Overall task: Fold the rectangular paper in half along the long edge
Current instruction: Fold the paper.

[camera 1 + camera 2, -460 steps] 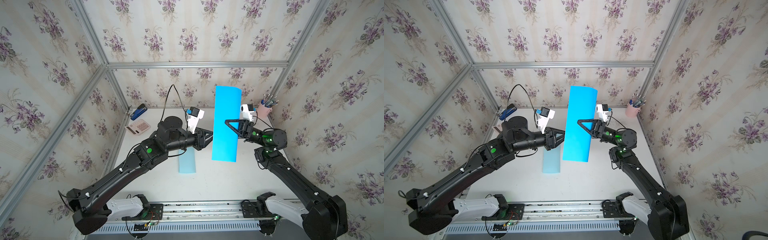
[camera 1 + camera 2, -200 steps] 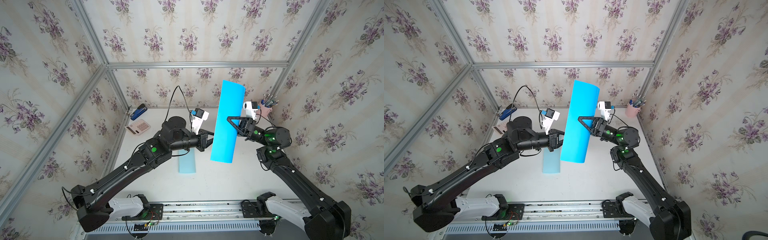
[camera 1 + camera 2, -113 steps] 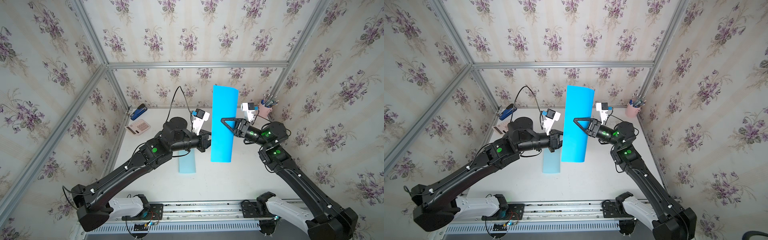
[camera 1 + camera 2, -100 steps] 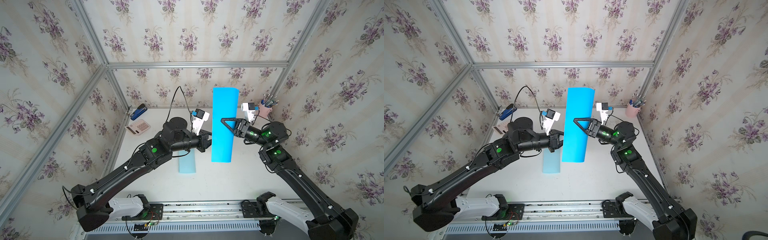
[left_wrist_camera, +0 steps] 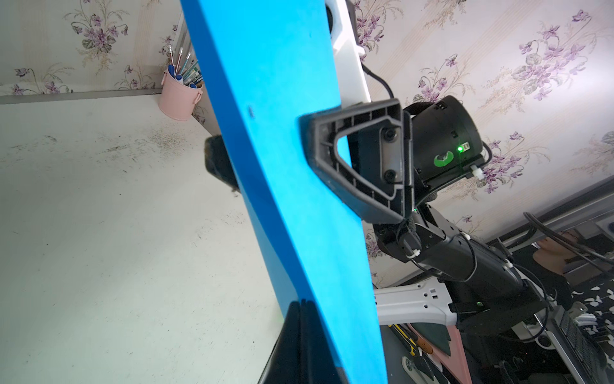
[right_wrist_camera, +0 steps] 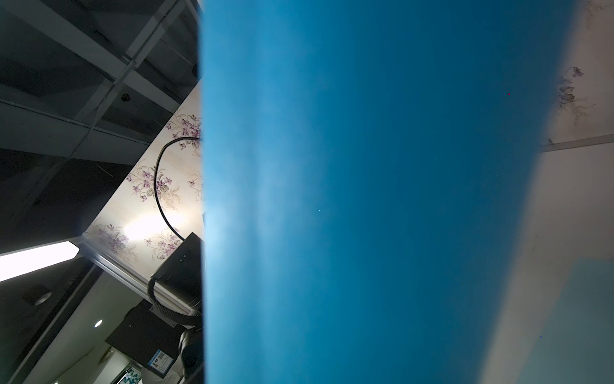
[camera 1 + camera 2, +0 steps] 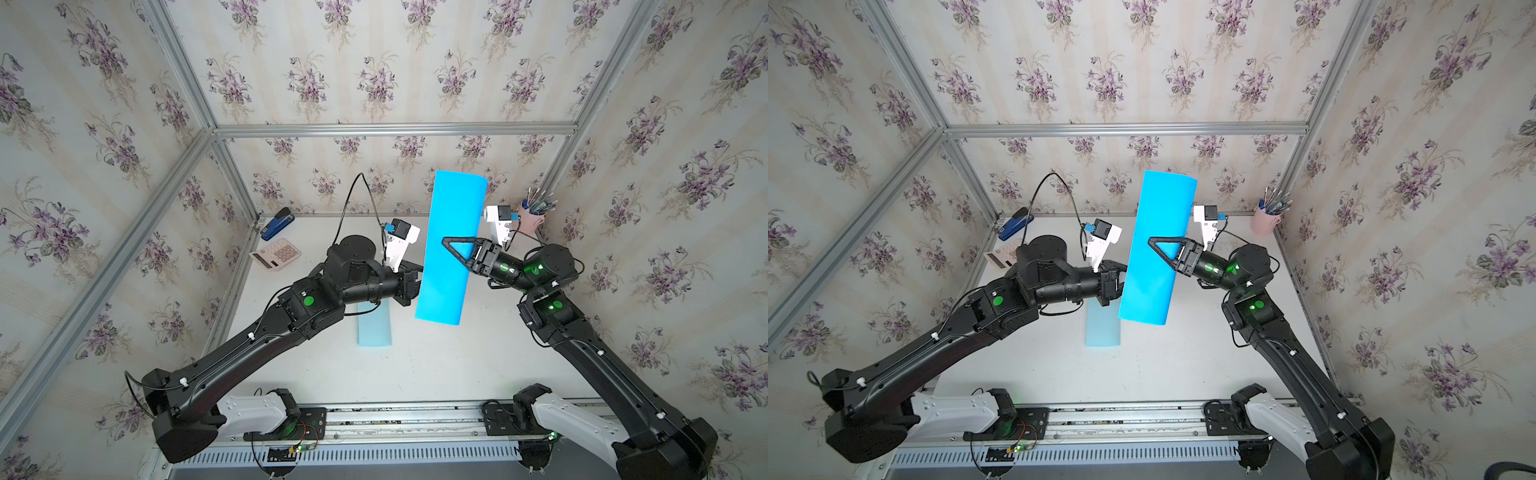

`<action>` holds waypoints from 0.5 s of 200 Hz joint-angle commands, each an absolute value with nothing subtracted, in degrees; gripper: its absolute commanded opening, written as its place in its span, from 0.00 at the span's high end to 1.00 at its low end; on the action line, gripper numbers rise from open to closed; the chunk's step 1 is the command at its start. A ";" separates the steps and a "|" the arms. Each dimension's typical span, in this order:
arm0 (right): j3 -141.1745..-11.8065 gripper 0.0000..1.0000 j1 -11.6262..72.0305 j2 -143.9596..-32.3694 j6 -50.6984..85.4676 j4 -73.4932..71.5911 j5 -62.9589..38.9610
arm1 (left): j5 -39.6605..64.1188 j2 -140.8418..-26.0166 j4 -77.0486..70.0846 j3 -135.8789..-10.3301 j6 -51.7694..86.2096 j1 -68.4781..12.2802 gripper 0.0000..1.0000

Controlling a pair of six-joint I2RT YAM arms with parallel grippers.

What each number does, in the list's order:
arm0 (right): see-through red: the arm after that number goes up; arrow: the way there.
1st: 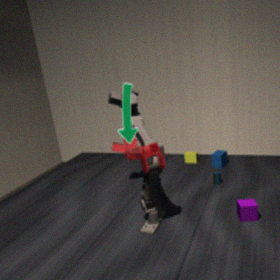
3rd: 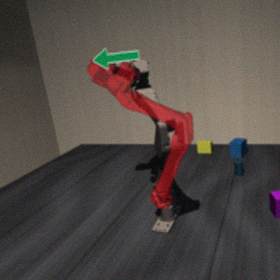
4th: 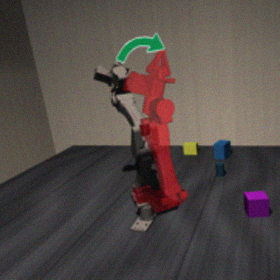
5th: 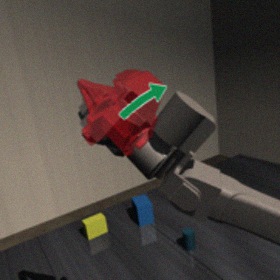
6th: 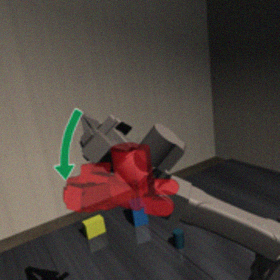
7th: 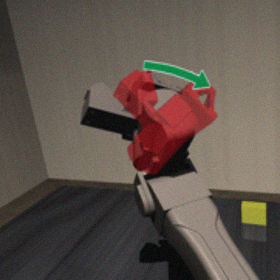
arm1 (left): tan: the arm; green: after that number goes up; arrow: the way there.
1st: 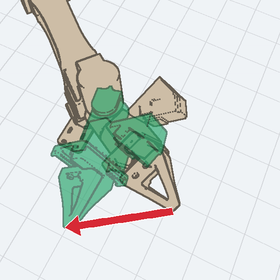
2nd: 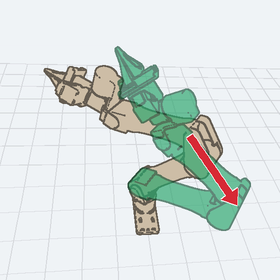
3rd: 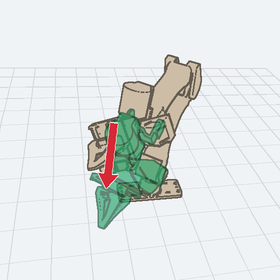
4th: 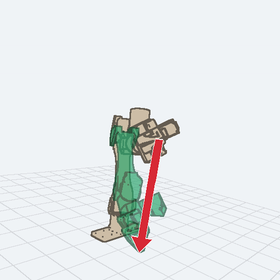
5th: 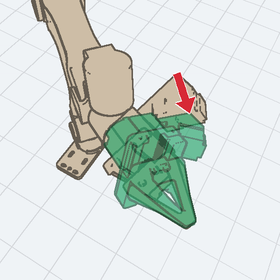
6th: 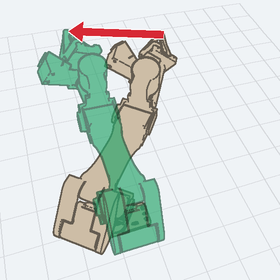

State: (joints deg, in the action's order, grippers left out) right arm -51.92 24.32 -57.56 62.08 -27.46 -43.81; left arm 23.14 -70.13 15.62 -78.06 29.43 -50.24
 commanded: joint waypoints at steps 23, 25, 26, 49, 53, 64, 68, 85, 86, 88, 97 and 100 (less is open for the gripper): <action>-50.63 0.49 24.18 -57.75 67.89 -38.64 -47.12 | 22.03 -68.45 15.11 -77.99 28.15 -50.34 1.00; -50.63 0.49 24.19 -57.75 68.04 -38.99 -47.22 | 21.99 -68.46 15.11 -77.94 28.18 -50.36 1.00; -50.67 0.49 24.18 -57.75 68.12 -39.10 -47.30 | 21.98 -68.42 15.12 -77.95 28.15 -50.36 1.00; -50.49 0.50 24.25 -57.96 69.88 -42.04 -48.07 | 21.88 -68.11 15.03 -77.87 28.17 -50.32 1.00; -50.33 0.50 24.21 -58.03 70.26 -42.82 -48.20 | 21.88 -68.04 14.95 -77.87 28.18 -50.36 1.00; -50.03 0.50 24.21 -58.30 71.60 -44.84 -48.70 | 21.84 -68.04 14.79 -77.83 28.23 -50.44 1.00; -49.91 0.50 24.25 -58.36 72.01 -45.58 -48.77 | 21.82 -67.97 14.70 -77.79 28.21 -50.41 1.00; -49.41 0.51 24.26 -58.65 73.34 -47.85 -48.78 | 21.52 -67.54 14.32 -77.48 28.21 -50.37 1.00; -49.40 0.51 24.26 -58.64 73.41 -48.06 -48.78 | 21.48 -67.57 14.28 -77.50 28.21 -50.41 1.00; -49.33 0.51 24.26 -58.67 73.55 -48.27 -48.78 | 21.45 -67.45 14.20 -77.40 28.21 -50.42 1.00; -49.30 0.51 24.24 -58.79 73.69 -48.49 -48.78 | 21.16 -66.97 13.93 -77.09 28.27 -50.36 1.00; -49.31 0.51 24.23 -58.82 73.79 -48.68 -48.78 | 21.08 -66.85 13.77 -76.94 28.31 -50.36 1.00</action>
State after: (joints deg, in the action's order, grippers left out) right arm -49.47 24.21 -58.57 71.24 -43.00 -47.88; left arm 21.93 -67.77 15.55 -77.49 29.02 -50.43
